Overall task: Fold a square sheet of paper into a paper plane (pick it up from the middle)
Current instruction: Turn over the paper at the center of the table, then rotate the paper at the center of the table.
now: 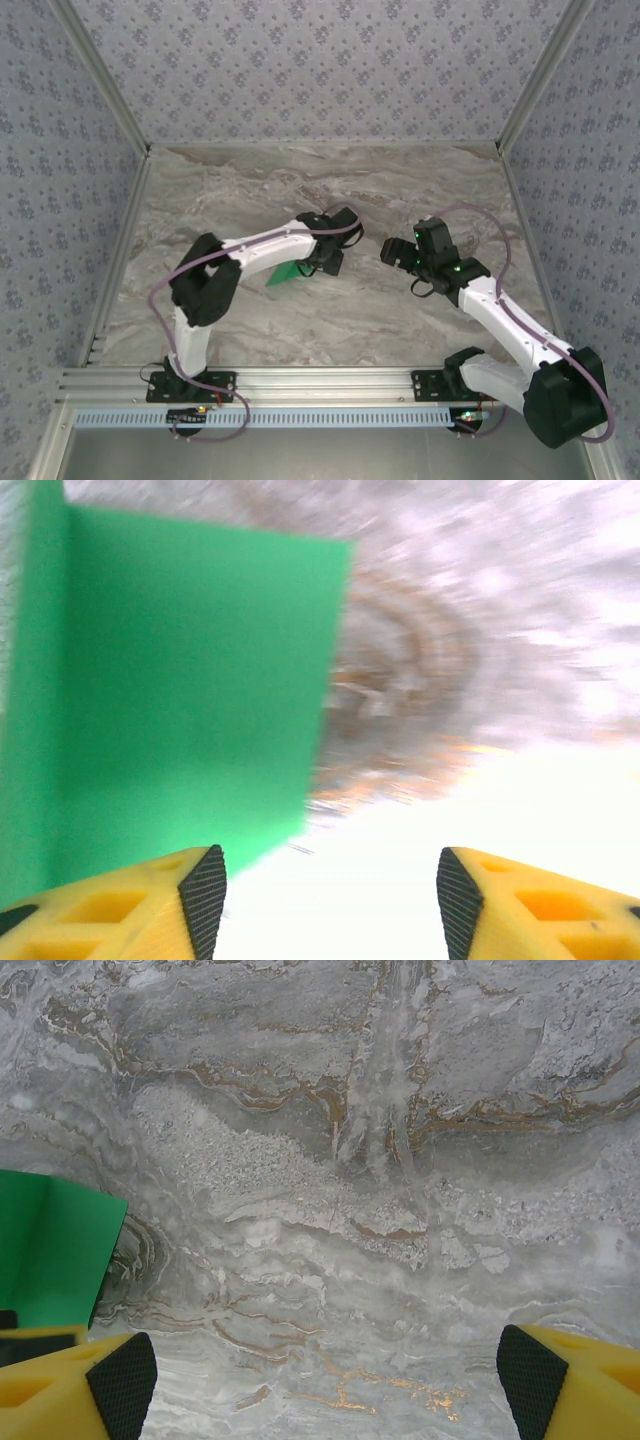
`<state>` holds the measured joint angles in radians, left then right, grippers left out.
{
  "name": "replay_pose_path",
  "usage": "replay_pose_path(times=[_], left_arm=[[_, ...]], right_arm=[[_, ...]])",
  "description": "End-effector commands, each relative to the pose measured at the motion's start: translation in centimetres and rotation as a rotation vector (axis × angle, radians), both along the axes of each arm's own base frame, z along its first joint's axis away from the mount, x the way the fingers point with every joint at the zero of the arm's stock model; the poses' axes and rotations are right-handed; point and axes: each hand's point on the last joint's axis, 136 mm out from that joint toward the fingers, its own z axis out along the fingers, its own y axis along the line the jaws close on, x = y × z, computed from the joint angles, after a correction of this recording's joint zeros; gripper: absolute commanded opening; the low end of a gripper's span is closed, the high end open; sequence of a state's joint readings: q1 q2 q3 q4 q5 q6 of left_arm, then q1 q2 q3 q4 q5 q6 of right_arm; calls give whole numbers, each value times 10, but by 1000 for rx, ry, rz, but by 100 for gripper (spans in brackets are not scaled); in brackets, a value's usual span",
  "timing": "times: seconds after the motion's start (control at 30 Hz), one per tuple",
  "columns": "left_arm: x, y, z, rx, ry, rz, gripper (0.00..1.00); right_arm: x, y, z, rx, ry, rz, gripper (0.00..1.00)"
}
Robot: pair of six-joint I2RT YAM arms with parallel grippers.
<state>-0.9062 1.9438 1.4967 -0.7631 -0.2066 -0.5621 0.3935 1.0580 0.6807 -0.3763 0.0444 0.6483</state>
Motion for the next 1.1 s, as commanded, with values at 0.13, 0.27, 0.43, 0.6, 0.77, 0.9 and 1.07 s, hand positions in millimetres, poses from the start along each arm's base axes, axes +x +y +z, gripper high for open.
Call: replay_pose_path(times=[0.13,0.27,0.43,0.6,0.77,0.9,1.07], left_arm=[[2,-13,88,-535,-51,-22,78],[21,55,96,-560,-139,183,88],[23,148,66,-519,-142,472,93],[4,206,45,-473,-150,632,96],[-14,238,31,-436,-122,728,98],[-22,245,25,-440,-109,743,99],[-21,241,23,-465,-98,728,99]], right_arm=[[12,28,3,76,21,83,88],[22,82,10,105,19,225,81],[23,173,3,88,41,413,61],[29,257,-16,103,37,509,43],[34,307,-46,109,107,547,37],[32,314,-72,93,174,562,36],[11,310,-106,26,279,685,36]])
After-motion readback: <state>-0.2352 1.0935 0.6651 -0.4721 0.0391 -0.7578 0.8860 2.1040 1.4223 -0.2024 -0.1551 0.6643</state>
